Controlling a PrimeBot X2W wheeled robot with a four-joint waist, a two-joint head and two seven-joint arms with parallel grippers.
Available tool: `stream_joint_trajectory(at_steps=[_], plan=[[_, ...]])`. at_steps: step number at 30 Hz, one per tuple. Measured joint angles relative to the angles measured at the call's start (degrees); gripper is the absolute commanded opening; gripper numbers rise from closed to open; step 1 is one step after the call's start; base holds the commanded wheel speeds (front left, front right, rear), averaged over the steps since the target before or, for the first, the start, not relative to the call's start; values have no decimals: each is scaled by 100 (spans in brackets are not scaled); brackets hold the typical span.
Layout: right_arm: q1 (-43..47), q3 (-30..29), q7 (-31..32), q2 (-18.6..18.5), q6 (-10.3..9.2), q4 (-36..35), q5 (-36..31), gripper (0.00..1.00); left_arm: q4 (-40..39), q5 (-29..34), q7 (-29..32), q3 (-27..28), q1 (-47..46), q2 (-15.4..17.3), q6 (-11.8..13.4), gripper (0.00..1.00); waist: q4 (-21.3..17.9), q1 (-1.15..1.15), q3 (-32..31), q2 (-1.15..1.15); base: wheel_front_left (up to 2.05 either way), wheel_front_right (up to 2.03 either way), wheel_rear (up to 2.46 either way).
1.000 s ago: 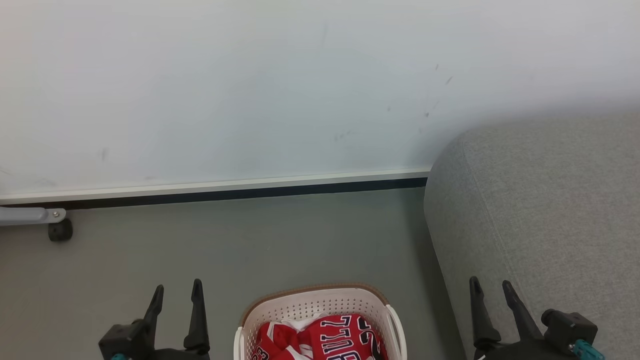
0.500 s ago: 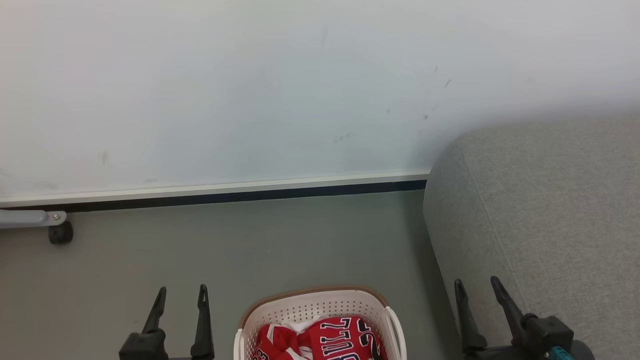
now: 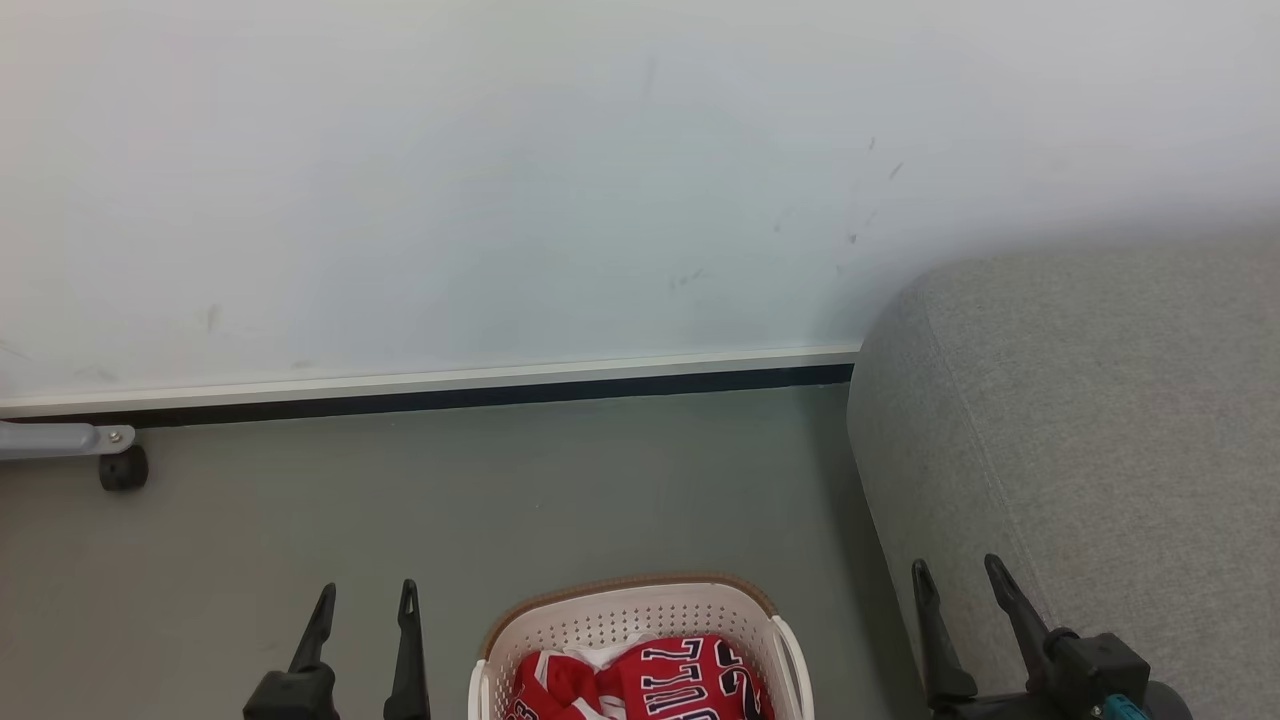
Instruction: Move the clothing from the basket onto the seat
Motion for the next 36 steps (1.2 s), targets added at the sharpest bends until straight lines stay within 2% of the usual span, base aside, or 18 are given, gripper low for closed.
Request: stream_joint_trajectory(at_steps=[20,36], plan=[[35,-144,0,-12,8,-156,-111,100,53,118,0,-112,-4,-34,-207,100,-20,0,241,0,0,0,0],[-289,-461,-1,-209,7,-740,-260,100,737,428,0,-610,-778,-89,-445,100,-146,1,1328,0,0,0,0]])
